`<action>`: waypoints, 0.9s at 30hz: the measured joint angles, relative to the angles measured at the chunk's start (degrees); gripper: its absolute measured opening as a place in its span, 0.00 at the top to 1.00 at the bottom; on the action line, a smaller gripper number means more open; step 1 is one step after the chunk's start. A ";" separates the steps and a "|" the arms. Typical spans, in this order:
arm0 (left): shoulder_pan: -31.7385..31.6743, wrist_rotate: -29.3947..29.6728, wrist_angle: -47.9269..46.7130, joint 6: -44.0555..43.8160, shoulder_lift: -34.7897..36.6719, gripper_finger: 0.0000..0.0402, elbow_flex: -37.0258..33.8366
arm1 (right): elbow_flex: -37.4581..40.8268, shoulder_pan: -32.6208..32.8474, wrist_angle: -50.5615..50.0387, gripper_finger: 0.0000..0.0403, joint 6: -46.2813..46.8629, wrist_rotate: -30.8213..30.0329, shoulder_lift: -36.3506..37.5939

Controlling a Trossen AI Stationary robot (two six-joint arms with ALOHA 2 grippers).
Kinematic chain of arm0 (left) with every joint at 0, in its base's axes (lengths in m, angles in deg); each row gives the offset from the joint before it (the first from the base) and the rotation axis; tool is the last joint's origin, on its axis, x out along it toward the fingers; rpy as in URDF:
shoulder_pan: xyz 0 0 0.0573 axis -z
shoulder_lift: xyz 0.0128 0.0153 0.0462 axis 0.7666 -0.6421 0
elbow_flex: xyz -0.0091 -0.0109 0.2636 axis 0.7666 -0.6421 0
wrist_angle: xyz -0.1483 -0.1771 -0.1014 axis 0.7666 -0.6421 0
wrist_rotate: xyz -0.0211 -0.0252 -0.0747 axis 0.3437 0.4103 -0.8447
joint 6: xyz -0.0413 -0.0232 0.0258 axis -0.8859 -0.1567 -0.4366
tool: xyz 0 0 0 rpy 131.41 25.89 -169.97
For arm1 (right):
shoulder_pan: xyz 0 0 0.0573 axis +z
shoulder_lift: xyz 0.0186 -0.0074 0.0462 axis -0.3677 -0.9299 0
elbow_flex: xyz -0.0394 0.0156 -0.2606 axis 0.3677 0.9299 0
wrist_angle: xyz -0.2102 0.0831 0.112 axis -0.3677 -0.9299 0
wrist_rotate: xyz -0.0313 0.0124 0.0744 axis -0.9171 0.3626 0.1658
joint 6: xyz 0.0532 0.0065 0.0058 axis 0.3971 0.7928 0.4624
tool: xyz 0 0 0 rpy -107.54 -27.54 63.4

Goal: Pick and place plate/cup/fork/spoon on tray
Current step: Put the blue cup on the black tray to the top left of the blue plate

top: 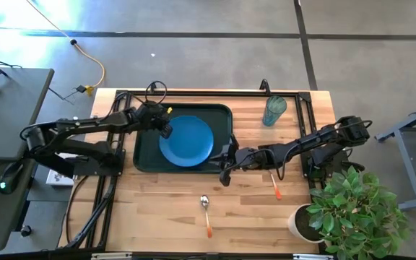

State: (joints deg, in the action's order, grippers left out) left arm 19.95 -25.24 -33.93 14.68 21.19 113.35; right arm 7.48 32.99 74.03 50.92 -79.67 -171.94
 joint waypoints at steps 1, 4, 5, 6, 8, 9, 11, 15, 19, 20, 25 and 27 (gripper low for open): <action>0.00 0.12 0.35 0.75 -0.60 0.79 0.00 | 0.00 0.00 -0.30 0.83 0.75 -0.47 -0.02; 0.00 1.11 0.69 2.63 -1.70 0.74 0.00 | 0.00 -0.01 -1.27 0.83 2.04 -1.97 -0.02; 0.00 1.43 0.75 3.43 -1.82 0.73 0.00 | 0.00 -0.02 -1.58 0.83 2.22 -2.16 -0.02; 0.01 1.36 0.74 4.55 -1.81 0.72 0.00 | 0.00 -0.02 -1.65 0.83 2.24 -2.48 -0.02; 0.19 -0.97 0.72 6.33 -1.24 0.70 0.00 | 0.00 -0.06 -1.59 0.83 2.25 -3.33 0.00; 0.40 -2.90 0.82 6.38 -0.62 0.69 0.00 | 0.00 -0.19 -1.73 0.83 2.17 -3.29 0.12; 1.09 -6.83 1.81 6.11 0.81 0.69 0.00 | -0.04 -0.56 -2.28 0.83 1.99 -3.02 0.88; 3.22 -9.18 2.70 5.99 6.16 0.71 0.04 | -3.23 -0.94 -10.09 0.83 2.02 -3.32 3.44; 7.06 -9.22 2.48 4.55 12.93 0.75 -0.26 | -9.19 -0.93 -24.42 0.83 2.11 -7.72 5.00; 8.66 -9.29 3.93 3.53 14.58 0.77 -1.02 | -10.66 -0.83 -28.25 0.83 2.74 -9.03 5.04; 18.27 -9.51 14.57 -1.33 20.54 0.83 -8.25 | -13.22 -0.79 -39.45 0.83 8.98 -12.37 5.03; 21.78 -8.74 19.18 -2.59 21.82 0.85 -11.18 | -13.22 -0.76 -41.54 0.83 11.09 -12.40 4.92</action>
State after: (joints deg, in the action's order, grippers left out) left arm 41.72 -33.98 -14.74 12.09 43.01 102.17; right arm -5.74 32.23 32.49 62.01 -92.08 -167.02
